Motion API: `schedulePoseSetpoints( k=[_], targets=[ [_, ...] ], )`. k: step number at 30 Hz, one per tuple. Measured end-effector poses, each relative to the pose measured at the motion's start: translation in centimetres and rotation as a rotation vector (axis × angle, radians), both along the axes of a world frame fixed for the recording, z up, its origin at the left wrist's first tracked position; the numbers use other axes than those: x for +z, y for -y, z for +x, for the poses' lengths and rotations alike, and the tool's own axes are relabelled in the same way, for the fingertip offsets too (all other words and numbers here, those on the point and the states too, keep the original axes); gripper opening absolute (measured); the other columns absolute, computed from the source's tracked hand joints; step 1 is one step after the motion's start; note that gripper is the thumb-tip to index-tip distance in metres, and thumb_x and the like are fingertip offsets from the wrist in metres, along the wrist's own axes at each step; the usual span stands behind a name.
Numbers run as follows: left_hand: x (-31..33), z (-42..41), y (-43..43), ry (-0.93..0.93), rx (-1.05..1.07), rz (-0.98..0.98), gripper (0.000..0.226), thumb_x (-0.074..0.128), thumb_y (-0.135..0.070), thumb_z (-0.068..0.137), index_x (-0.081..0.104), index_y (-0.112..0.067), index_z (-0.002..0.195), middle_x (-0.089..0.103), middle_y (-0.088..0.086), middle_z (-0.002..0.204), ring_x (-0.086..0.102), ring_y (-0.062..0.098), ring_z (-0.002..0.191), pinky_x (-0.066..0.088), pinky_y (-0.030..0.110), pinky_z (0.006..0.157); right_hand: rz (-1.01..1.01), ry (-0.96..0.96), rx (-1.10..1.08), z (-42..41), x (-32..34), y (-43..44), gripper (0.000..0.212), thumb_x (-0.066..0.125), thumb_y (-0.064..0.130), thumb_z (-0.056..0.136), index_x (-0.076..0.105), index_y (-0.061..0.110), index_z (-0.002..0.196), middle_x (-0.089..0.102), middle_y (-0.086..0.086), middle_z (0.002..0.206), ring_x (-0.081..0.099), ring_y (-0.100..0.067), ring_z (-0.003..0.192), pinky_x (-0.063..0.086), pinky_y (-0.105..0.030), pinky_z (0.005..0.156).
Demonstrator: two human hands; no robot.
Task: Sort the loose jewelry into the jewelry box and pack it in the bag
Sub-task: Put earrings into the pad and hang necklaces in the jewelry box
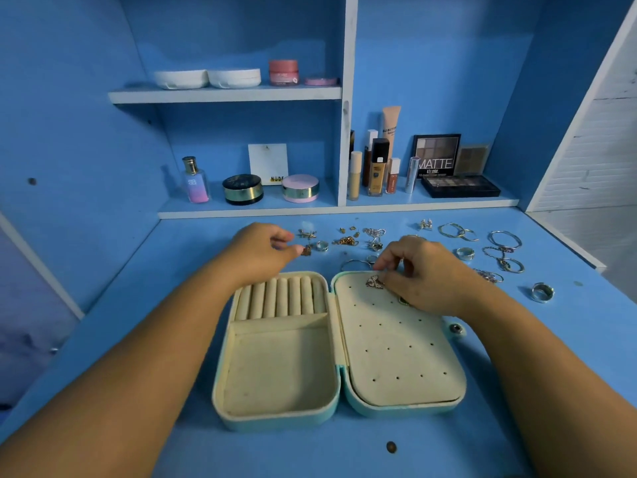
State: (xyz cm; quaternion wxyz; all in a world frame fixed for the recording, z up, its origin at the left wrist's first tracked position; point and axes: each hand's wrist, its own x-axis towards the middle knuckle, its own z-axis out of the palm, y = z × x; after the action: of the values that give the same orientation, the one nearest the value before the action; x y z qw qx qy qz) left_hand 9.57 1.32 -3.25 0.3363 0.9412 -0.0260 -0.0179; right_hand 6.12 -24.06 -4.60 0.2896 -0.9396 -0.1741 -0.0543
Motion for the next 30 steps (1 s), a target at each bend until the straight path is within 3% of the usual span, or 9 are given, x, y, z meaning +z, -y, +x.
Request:
schedulePoseSetpoints(
  k=[5,10,15,20,30],
  targets=[
    [-0.7,2.9,0.8,-0.059,0.047,-0.022,0.037,0.077,-0.031,0.081,0.069,-0.016,0.114,0.067,0.0,0.102,0.063,0.017,0.102,0.049,0.03,0.097,-0.012,0.007,0.017,0.0,0.0,0.0,0.01,0.061,0.022,0.086,0.066,0.027,0.094,0.055,0.014,0.088,0.048,0.004,0.065,0.034,-0.008,0.054],
    [-0.7,3.4,2.2,0.015,0.028,0.053,0.018,0.081,-0.027,0.078,0.075,-0.019,0.092,0.063,-0.013,0.08,0.059,0.009,0.083,0.047,0.025,0.082,0.004,0.003,0.021,0.1,-0.1,0.2,0.011,0.06,0.024,0.086,0.067,0.027,0.094,0.053,0.015,0.088,0.048,0.003,0.066,0.031,-0.009,0.054],
    [-0.6,3.1,2.0,0.059,0.075,0.126,0.005,0.079,-0.02,0.08,0.076,-0.019,0.084,0.069,-0.004,0.085,0.061,0.011,0.084,0.046,0.026,0.081,-0.004,0.011,0.025,0.1,-0.1,0.3,0.012,0.061,0.025,0.086,0.067,0.025,0.096,0.054,0.011,0.091,0.048,0.004,0.067,0.032,-0.008,0.054],
    [-0.6,2.8,1.1,0.057,0.136,0.057,0.015,0.08,-0.01,0.078,0.076,-0.017,0.091,0.073,0.004,0.091,0.067,0.017,0.092,0.05,0.028,0.09,0.008,-0.003,0.021,0.0,-0.1,0.3,0.013,0.06,0.024,0.085,0.067,0.027,0.095,0.054,0.012,0.091,0.048,0.003,0.068,0.03,-0.009,0.056],
    [-0.3,2.1,0.7,0.128,0.129,0.177,0.006,0.078,-0.023,0.082,0.076,-0.017,0.082,0.072,0.002,0.09,0.057,0.012,0.08,0.044,0.027,0.076,0.029,-0.021,0.01,-0.1,0.1,0.2,0.012,0.061,0.023,0.085,0.067,0.028,0.094,0.055,0.015,0.089,0.049,0.004,0.062,0.032,-0.008,0.052]
  ],
)
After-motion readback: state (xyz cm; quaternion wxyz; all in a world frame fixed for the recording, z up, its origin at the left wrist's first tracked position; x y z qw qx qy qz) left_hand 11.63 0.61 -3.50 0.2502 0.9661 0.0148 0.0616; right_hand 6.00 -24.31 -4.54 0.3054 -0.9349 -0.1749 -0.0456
